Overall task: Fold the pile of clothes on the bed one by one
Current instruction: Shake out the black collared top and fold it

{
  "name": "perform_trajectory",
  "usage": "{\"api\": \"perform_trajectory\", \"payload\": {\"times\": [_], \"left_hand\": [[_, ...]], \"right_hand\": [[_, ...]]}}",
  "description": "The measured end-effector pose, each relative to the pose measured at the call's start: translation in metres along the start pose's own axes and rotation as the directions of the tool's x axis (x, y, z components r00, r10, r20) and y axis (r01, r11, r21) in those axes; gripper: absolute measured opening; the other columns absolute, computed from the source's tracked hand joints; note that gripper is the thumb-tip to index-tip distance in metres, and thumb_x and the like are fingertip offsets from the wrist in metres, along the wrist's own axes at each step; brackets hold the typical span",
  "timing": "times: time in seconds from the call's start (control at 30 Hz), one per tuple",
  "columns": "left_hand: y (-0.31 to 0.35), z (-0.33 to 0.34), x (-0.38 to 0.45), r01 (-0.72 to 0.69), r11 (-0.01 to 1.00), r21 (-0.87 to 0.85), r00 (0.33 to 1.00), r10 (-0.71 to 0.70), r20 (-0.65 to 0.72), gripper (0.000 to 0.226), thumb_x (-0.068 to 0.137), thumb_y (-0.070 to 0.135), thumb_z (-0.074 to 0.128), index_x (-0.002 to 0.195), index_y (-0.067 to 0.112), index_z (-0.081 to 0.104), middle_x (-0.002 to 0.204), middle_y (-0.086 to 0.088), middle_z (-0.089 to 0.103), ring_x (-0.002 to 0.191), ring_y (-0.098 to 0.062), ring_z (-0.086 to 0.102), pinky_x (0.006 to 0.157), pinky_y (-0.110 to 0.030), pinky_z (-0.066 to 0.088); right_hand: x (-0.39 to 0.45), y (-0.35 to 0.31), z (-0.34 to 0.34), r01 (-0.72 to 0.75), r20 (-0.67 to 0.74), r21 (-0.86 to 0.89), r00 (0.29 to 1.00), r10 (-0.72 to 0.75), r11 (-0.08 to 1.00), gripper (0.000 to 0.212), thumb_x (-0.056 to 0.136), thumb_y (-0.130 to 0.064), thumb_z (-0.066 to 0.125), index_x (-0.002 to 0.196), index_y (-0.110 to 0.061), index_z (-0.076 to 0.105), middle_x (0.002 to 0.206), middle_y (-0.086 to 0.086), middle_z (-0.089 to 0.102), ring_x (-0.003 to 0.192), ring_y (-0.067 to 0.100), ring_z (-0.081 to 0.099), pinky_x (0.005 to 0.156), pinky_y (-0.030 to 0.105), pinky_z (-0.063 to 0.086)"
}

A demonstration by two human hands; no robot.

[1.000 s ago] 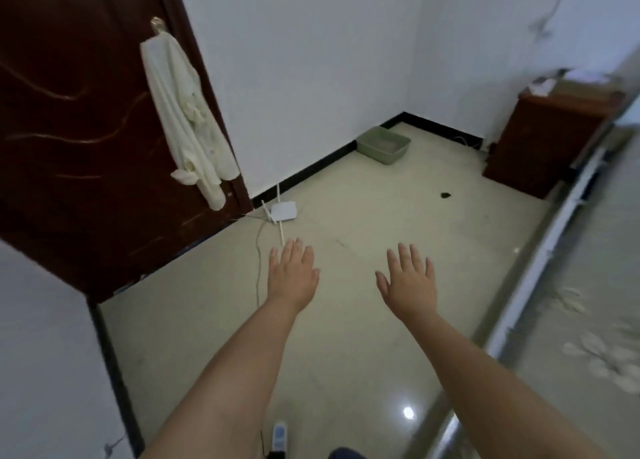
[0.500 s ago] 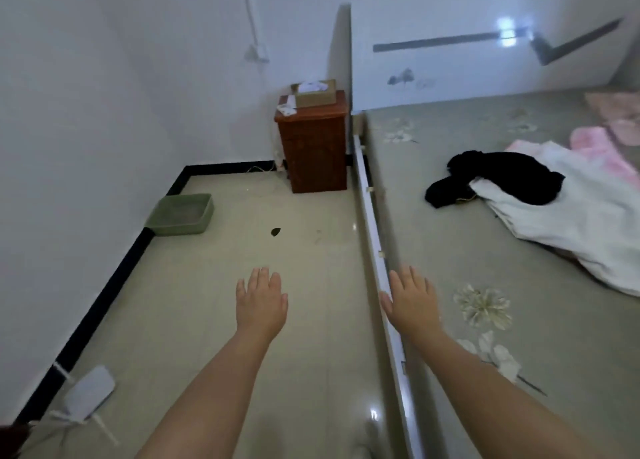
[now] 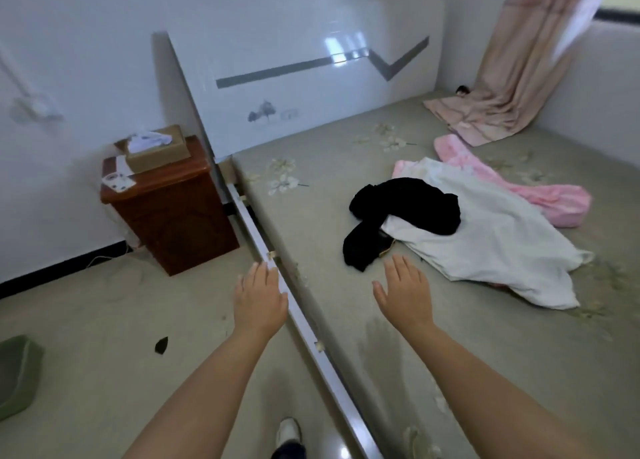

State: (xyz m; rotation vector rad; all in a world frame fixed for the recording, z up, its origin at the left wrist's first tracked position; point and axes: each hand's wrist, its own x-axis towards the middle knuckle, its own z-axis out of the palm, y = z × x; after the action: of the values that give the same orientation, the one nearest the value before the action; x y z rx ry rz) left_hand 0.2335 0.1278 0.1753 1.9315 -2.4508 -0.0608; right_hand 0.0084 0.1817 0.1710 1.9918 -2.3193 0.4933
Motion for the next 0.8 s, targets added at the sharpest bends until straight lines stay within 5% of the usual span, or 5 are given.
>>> {"api": "perform_trajectory", "payload": {"times": [0.37,0.57,0.8], "left_hand": [[0.002,0.021,0.283,-0.396,0.918,0.009,0.918,0.395,0.035,0.054,0.093,0.029,0.041,0.14,0.007,0.025,0.15,-0.011,0.022,0.14,-0.022,0.017,0.112,-0.039,0.013],[0.023,0.087,0.389,-0.518,0.853,0.066,0.843,0.495,0.21,0.053,0.095,0.031,0.037,0.14,0.008,0.024,0.15,-0.009,0.023,0.139,-0.021,0.018,0.112,-0.039,0.015],[0.023,0.188,0.468,-0.571,0.82,-0.034,0.749,0.537,0.389,0.054,0.092,0.025,0.046,0.138,0.001,0.032,0.146,-0.017,0.031,0.136,-0.027,0.025,0.111,-0.042,0.013]], "right_hand": [[0.171,0.023,0.073,-0.372,-0.084,-0.01,0.925,0.37,0.928,0.04,0.058,-0.004,0.083,0.091,0.011,0.066,0.096,0.029,0.067,0.091,0.045,0.064,0.075,0.053,0.052],[0.222,0.066,0.163,-0.586,0.096,0.035,0.808,0.581,0.809,0.039,0.081,-0.011,0.065,0.111,0.011,0.058,0.112,0.028,0.06,0.108,0.04,0.057,0.092,0.047,0.044],[0.275,0.068,0.271,-0.714,0.295,-0.044,0.659,0.692,0.699,0.056,0.093,-0.039,0.045,0.138,-0.008,0.036,0.146,0.012,0.033,0.137,0.024,0.025,0.11,0.039,0.019]]}}
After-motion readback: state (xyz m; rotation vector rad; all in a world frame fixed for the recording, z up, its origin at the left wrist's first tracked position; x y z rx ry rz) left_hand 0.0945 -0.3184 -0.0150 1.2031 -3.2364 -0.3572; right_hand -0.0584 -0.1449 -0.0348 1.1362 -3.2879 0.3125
